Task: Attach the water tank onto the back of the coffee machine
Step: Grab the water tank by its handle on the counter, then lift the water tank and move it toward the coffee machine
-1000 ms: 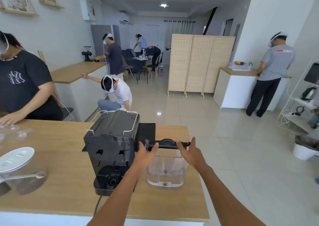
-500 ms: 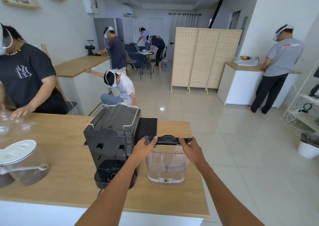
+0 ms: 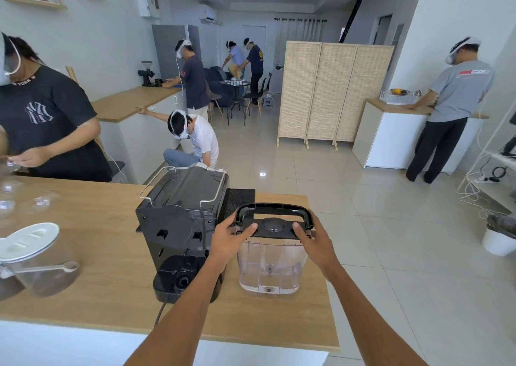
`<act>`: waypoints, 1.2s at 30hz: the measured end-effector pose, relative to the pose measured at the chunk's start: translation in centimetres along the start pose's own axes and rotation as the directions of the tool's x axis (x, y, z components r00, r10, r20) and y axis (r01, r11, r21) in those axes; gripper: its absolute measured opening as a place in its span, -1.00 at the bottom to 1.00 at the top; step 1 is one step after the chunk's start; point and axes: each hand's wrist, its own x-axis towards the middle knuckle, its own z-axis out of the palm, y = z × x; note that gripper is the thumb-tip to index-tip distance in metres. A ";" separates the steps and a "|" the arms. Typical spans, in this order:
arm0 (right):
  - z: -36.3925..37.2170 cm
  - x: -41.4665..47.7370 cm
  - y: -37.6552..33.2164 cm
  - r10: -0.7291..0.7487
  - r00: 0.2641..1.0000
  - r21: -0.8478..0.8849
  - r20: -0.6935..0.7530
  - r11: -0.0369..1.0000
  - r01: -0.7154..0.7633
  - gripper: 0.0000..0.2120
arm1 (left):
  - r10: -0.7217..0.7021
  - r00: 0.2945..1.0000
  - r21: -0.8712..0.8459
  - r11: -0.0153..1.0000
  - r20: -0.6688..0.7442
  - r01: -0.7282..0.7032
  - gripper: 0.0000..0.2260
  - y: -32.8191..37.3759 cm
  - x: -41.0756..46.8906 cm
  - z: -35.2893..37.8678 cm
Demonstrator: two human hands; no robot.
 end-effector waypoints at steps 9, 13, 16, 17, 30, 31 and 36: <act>0.0 0.1 0.3 -0.007 0.998 0.004 -0.069 1.000 0.007 -0.41 | 0.034 0.991 -0.086 0.995 -0.133 -0.046 -0.34 -0.1 0.0 0.8; 0.2 0.3 0.5 -0.009 0.996 -0.031 -0.087 0.999 0.006 -0.41 | 0.039 0.982 -0.022 0.999 -0.184 -0.044 -0.33 -0.4 -0.1 0.7; 0.1 0.1 0.5 -0.038 0.995 -0.057 -0.091 0.998 0.032 -0.40 | 0.060 0.979 0.013 0.998 -0.193 -0.059 -0.30 -0.6 0.0 0.7; -0.1 0.0 0.3 -0.056 0.993 -0.067 -0.101 0.997 0.050 -0.40 | 0.073 0.977 0.012 0.997 -0.199 -0.072 -0.30 -0.4 0.0 0.7; -0.2 0.4 -2.3 0.017 0.994 -0.036 -0.108 0.999 -0.021 -0.24 | 0.142 0.948 -0.052 0.985 -0.285 -0.163 -0.57 -0.8 -0.3 0.9; -0.1 0.4 -2.7 0.043 0.993 -0.029 -0.110 0.998 -0.046 -0.24 | 0.148 0.944 -0.051 0.984 -0.294 -0.170 -0.59 -0.7 -0.4 0.9; 0.4 0.5 -4.1 0.137 0.984 0.016 -0.116 0.991 -0.136 -0.35 | 0.184 0.936 -0.065 0.975 -0.302 -0.212 -0.65 -0.6 -0.7 1.0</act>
